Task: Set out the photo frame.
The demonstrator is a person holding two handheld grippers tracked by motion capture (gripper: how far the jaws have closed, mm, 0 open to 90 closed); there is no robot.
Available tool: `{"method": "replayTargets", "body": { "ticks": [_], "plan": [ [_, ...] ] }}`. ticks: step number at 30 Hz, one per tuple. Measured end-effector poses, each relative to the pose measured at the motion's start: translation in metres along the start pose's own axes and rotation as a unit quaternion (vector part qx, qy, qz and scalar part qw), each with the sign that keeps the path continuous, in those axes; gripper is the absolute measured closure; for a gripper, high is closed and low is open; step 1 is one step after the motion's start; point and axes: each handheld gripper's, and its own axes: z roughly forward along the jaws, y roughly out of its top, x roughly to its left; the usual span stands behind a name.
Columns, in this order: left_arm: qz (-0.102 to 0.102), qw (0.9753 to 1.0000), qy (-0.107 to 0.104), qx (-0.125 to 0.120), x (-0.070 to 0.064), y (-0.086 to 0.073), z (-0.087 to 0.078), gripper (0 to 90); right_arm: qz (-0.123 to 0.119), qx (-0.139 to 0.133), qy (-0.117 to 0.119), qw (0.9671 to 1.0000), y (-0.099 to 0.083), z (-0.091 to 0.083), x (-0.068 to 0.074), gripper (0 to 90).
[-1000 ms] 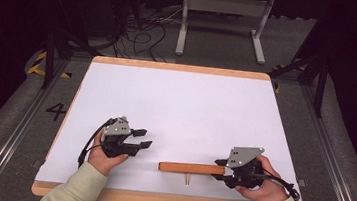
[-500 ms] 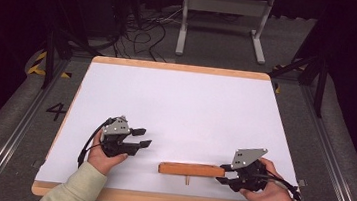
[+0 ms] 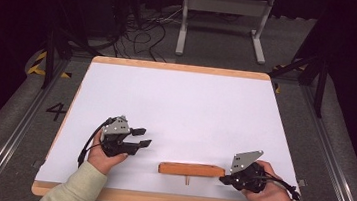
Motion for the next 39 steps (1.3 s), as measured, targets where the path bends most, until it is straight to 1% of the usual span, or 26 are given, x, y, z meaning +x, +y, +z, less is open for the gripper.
{"method": "replayTargets", "body": {
  "ticks": [3,10,13,14,15,17,19,23,26,29,34,39],
  "plan": [
    [0.0,1.0,0.0,0.0,0.0,0.0,0.0,52.5,0.005,-0.002,0.008,1.0,-0.001,0.004,-0.001,90.0],
    [0.002,1.0,0.005,0.001,-0.001,0.0,0.0,52.2,0.005,-0.011,0.02,0.9997,-0.001,0.016,-0.002,90.0],
    [0.003,1.0,0.006,0.002,-0.001,0.0,0.0,52.0,0.004,-0.017,0.016,0.9997,-0.001,0.017,-0.003,90.0],
    [0.003,1.0,0.006,0.002,-0.001,0.0,0.0,51.8,0.009,-0.028,0.01,0.9995,-0.001,0.016,-0.004,90.0],
    [0.001,1.0,0.005,0.001,-0.001,0.0,0.001,51.8,0.009,-0.028,0.01,0.9995,-0.001,0.016,-0.004,90.0],
    [0.0,1.0,0.006,0.001,0.0,0.0,0.001,51.6,0.014,-0.037,0.004,0.9992,0.0,0.014,-0.005,90.0],
    [0.001,1.0,0.006,0.001,0.0,0.0,0.0,51.5,0.018,-0.039,0.003,0.9991,-0.001,0.015,-0.006,90.0],
    [0.001,1.0,0.007,0.003,-0.001,0.0,0.0,51.5,0.023,-0.039,-0.011,0.9989,0.001,0.017,-0.008,90.0],
    [0.002,1.0,0.008,0.004,-0.001,-0.001,0.0,51.5,0.031,-0.046,-0.018,0.9983,0.003,0.019,-0.012,90.0],
    [0.001,0.9999,0.011,0.005,-0.001,-0.001,-0.002,51.4,0.045,-0.053,-0.025,0.9973,0.004,0.021,-0.017,90.0],
    [-0.002,0.9997,0.022,0.005,0.0,-0.004,-0.005,51.4,0.068,-0.07,-0.034,0.9946,0.007,0.021,-0.022,90.0],
    [-0.005,0.9995,0.03,0.005,0.0,-0.007,-0.01,51.2,0.081,-0.077,-0.047,0.9927,0.011,0.025,-0.028,90.0]
  ]
}}
